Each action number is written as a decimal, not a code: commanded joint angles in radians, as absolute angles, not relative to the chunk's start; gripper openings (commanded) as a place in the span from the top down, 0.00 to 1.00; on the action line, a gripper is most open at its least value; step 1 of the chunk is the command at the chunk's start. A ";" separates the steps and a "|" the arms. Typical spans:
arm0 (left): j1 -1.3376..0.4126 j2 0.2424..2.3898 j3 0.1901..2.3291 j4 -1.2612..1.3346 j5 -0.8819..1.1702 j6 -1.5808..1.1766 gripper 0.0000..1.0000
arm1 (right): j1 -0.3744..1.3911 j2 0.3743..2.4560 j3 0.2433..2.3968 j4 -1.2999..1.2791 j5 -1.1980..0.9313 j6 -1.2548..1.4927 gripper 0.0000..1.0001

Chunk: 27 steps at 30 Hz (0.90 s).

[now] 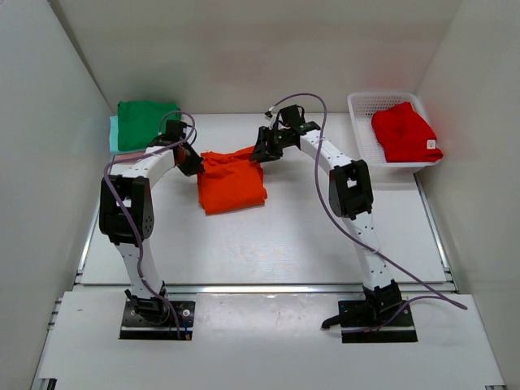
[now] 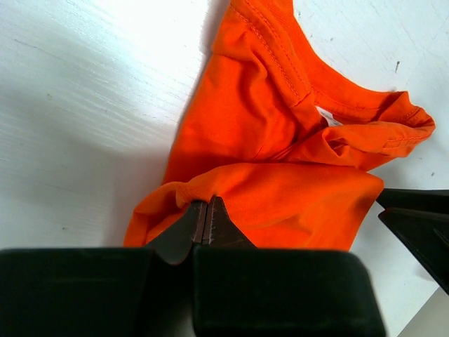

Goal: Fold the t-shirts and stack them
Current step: Fold the long partially folded tshirt into a neat square

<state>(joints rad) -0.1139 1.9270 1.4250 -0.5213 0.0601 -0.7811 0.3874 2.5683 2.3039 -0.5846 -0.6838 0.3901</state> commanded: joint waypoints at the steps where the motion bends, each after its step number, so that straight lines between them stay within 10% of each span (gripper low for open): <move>1: -0.101 1.878 1.407 -0.489 0.068 -0.772 1.00 | 0.408 2.582 2.315 -0.496 -0.752 0.383 0.62; 27: -0.100 1.867 1.351 -0.453 0.098 -0.775 1.00 | 0.385 2.536 2.160 -0.381 -0.639 0.368 0.62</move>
